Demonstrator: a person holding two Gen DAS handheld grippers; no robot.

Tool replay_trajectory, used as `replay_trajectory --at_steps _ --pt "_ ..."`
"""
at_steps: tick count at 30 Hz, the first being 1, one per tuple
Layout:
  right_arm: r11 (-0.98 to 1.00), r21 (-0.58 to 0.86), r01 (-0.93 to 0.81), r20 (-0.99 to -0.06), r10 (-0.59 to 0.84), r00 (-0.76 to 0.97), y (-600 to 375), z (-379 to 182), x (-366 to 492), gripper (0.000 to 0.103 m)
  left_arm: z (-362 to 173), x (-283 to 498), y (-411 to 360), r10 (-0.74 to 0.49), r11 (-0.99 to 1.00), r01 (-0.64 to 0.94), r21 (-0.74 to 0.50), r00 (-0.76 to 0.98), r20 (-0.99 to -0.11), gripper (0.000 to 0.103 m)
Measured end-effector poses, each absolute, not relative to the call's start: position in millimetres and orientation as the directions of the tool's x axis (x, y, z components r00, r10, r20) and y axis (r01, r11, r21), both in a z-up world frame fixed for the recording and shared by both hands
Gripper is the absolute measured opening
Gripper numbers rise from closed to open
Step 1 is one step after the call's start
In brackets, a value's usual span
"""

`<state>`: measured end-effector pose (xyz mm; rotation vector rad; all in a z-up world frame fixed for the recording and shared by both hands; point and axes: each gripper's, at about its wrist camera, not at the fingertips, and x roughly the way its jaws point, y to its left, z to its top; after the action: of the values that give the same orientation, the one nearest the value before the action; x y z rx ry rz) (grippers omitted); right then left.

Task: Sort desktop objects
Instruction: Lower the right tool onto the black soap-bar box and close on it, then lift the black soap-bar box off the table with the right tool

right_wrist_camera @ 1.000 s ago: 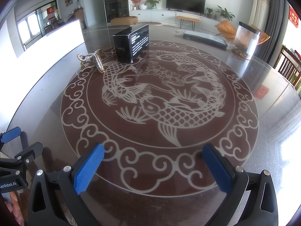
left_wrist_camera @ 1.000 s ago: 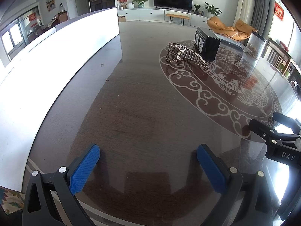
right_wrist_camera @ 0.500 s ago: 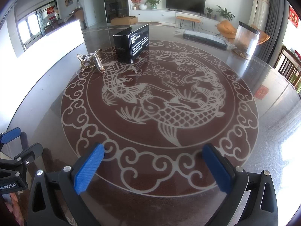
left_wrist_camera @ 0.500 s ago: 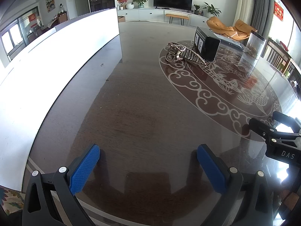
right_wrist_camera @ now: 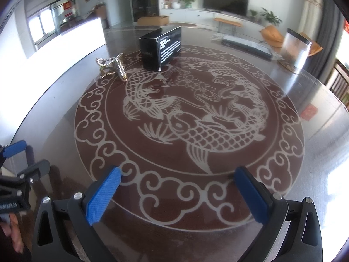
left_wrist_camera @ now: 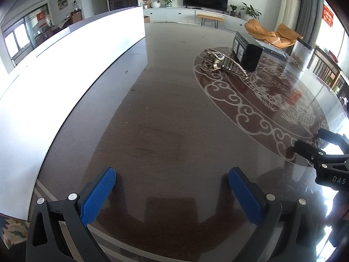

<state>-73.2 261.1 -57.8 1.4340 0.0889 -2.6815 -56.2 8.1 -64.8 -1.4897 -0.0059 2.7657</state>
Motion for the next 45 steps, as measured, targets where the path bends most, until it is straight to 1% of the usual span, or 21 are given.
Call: replay_trajectory --at_steps 2,6,9,13,15,18,23,25,26,27,28,29,30,31,35,40,45 --pt "-0.989 -0.006 0.145 -0.837 -0.075 -0.543 262 -58 -80 0.103 -65 -58 3 -0.012 -1.000 0.031 -0.006 -0.552 -0.834 0.103" --pt "-0.980 0.021 0.199 -0.836 -0.127 -0.533 257 -52 -101 0.103 -65 -57 3 -0.016 -0.999 0.032 -0.003 -0.555 -0.832 0.103" --pt "-0.979 0.041 0.198 -0.797 -0.152 -0.585 254 -34 -127 0.103 -65 -57 2 -0.018 -0.999 0.034 -0.001 -0.557 -0.830 0.103" --pt "-0.980 0.130 0.148 -0.743 -0.195 -0.640 254 -6 -181 0.103 -66 -57 2 -0.020 -0.999 0.036 0.000 -0.560 -0.829 0.103" --pt "-0.983 0.144 0.118 -0.743 -0.186 -0.643 249 2 -211 0.103 -65 -57 3 -0.021 -0.999 0.037 0.000 -0.561 -0.828 0.103" --pt "-0.988 0.126 0.092 -0.784 -0.156 -0.601 235 -2 -249 0.103 -65 -58 4 -0.021 -0.999 0.037 0.001 -0.561 -0.827 0.103" --pt "-0.997 0.037 0.074 -0.817 -0.072 -0.572 212 -10 -277 0.102 -65 -57 4 -0.021 -0.999 0.037 0.000 -0.561 -0.827 0.103" --pt "-0.997 0.023 0.075 -0.828 -0.061 -0.558 210 -14 -286 0.091 -65 -57 4 -0.021 -0.999 0.036 0.000 -0.561 -0.827 0.103" --pt "-0.997 0.022 0.070 -0.833 -0.057 -0.551 212 -16 -287 0.075 -66 -58 3 -0.021 -0.999 0.036 0.000 -0.562 -0.827 0.103" --pt "-0.997 0.034 0.066 -0.840 -0.064 -0.539 214 -19 -289 0.063 -66 -58 3 -0.021 -0.999 0.037 0.000 -0.562 -0.827 0.103" --pt "-0.997 0.051 0.058 -0.846 -0.074 -0.527 218 -21 -290 0.058 -65 -58 3 -0.021 -0.999 0.037 0.000 -0.562 -0.827 0.103" --pt "-0.996 0.069 0.053 -0.848 -0.087 -0.523 222 -23 -290 0.049 -65 -58 2 -0.021 -0.999 0.037 0.000 -0.562 -0.827 0.103" --pt "-0.995 0.086 0.053 -0.846 -0.101 -0.524 226 -24 -288 0.038 -65 -58 2 -0.021 -0.999 0.037 0.000 -0.562 -0.827 0.103" --pt "-0.993 0.106 0.054 -0.842 -0.119 -0.526 230 -24 -285 0.035 -65 -58 2 -0.021 -0.999 0.037 0.000 -0.562 -0.827 0.103" --pt "-0.985 0.167 0.049 -0.823 -0.167 -0.543 248 -26 -266 0.035 -65 -58 3 -0.021 -0.999 0.037 0.000 -0.562 -0.827 0.103" --pt "-0.930 0.368 -0.004 -0.767 -0.301 -0.567 291 -29 -225 0.035 -66 -58 3 -0.021 -0.999 0.037 0.000 -0.562 -0.827 0.103" --pt "-0.764 0.640 -0.079 -0.659 -0.493 -0.568 343 -53 -157 0.035 -65 -57 2 -0.020 -0.999 0.035 0.000 -0.562 -0.827 0.103"
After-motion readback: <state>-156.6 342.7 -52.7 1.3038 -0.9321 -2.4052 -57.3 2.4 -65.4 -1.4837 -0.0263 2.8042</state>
